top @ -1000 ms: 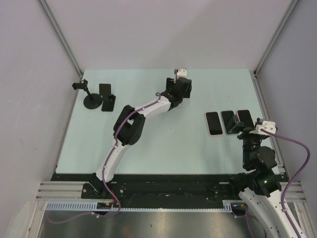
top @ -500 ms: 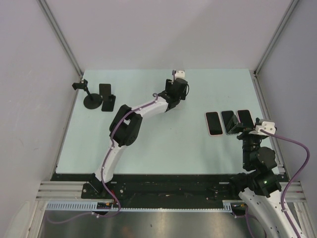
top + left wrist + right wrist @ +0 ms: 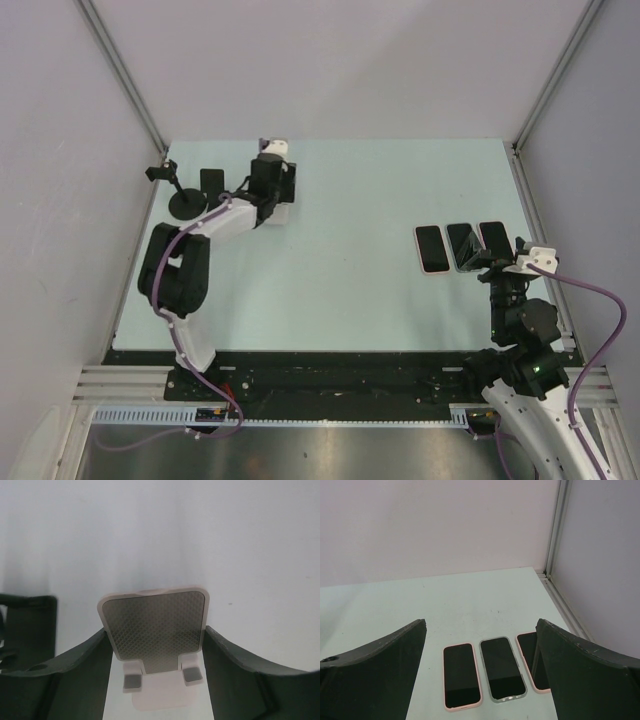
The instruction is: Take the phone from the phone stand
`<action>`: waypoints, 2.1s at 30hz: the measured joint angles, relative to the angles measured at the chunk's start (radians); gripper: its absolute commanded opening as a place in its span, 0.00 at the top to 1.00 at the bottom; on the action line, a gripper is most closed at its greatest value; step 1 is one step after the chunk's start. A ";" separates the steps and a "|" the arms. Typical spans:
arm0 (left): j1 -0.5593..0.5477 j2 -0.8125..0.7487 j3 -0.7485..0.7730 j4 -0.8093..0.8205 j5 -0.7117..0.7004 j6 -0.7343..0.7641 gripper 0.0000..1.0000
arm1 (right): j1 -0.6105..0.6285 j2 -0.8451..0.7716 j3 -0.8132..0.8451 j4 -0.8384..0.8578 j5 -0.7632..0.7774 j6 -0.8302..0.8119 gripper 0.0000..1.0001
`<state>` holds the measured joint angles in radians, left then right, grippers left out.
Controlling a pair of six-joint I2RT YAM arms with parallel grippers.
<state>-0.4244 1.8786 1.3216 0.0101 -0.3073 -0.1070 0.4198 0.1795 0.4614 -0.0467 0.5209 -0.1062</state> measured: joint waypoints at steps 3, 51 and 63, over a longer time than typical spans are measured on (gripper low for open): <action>0.088 -0.061 -0.080 0.025 0.055 0.027 0.62 | 0.003 -0.001 -0.001 0.000 -0.008 0.000 0.03; 0.303 -0.014 -0.180 0.216 0.276 0.187 0.28 | 0.008 0.051 -0.003 0.000 -0.034 -0.003 0.04; 0.308 -0.046 -0.220 0.231 0.277 0.193 0.03 | 0.008 0.048 -0.003 0.000 -0.041 -0.003 0.04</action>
<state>-0.1162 1.8324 1.1015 0.2409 -0.0299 0.0856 0.4282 0.2276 0.4580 -0.0463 0.4801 -0.1097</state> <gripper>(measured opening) 0.923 0.961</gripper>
